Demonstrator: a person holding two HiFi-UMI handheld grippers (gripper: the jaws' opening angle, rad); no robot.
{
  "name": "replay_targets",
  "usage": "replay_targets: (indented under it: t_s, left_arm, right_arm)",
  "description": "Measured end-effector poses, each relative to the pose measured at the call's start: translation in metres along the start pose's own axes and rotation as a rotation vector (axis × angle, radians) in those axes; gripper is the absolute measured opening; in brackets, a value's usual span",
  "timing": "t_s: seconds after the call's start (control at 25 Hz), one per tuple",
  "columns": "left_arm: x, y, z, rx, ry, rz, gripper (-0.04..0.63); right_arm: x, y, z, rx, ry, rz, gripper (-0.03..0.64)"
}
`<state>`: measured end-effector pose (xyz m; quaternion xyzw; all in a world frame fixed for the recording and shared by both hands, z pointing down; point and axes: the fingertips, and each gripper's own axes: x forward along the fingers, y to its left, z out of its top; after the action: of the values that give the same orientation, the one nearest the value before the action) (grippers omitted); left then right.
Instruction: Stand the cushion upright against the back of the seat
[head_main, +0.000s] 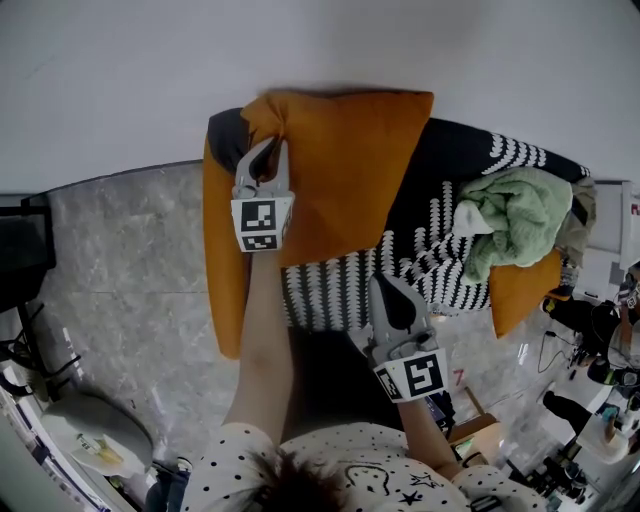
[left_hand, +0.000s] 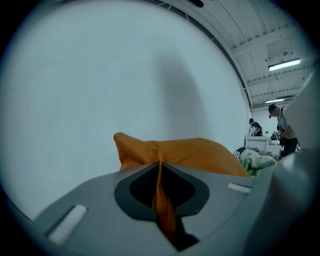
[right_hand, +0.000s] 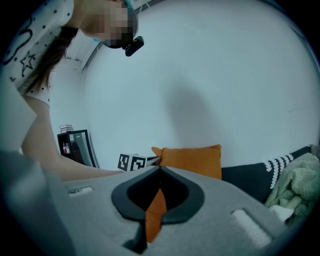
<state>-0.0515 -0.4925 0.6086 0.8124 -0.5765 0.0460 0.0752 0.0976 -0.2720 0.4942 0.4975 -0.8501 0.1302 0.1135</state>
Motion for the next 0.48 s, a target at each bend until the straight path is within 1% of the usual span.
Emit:
replay_targets:
  t_s: [0.24,0.48]
  left_arm:
    - [0.003,-0.001,-0.003,-0.037,-0.007,-0.016,0.026]
    - [0.004,-0.004,-0.002,-0.039,0.007,-0.02,0.034]
  right_arm:
    - [-0.002,0.0,-0.002,0.003,0.002,-0.006,-0.002]
    - [-0.01,-0.003,0.001,0.001,-0.009,-0.02,-0.002]
